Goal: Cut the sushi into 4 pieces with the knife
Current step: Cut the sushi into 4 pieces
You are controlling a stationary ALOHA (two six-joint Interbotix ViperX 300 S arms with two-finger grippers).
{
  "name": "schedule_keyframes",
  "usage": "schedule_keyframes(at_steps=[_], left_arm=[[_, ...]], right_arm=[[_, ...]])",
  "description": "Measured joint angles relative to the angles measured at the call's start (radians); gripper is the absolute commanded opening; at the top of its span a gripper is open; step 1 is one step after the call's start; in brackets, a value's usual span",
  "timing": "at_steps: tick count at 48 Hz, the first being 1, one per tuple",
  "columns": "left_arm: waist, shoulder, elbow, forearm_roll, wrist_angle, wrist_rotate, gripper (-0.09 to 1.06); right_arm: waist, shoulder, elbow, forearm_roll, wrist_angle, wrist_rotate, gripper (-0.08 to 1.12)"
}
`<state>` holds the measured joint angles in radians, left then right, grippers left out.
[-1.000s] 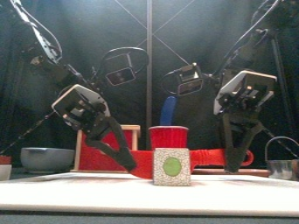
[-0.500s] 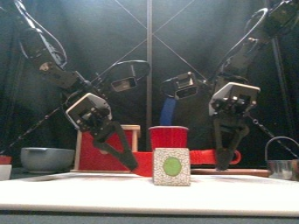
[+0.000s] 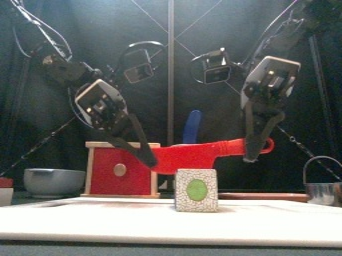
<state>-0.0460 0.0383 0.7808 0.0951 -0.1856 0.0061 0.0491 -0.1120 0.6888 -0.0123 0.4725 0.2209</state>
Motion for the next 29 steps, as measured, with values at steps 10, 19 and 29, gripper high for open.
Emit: schedule_keyframes(at_steps=[10,19,29], left_arm=[[-0.083,-0.017,-0.002,-0.012,0.0,-0.009,0.28],[-0.114,-0.009,-0.002,-0.072,0.0,-0.011,0.28],[-0.114,0.014,-0.002,-0.091,-0.002,-0.009,0.28]], right_arm=[[0.063,-0.003,-0.005,0.067,0.0,0.002,0.19],[0.075,-0.003,-0.006,0.075,-0.003,0.0,0.19],[0.074,0.02,-0.006,0.067,-0.008,0.0,0.19]])
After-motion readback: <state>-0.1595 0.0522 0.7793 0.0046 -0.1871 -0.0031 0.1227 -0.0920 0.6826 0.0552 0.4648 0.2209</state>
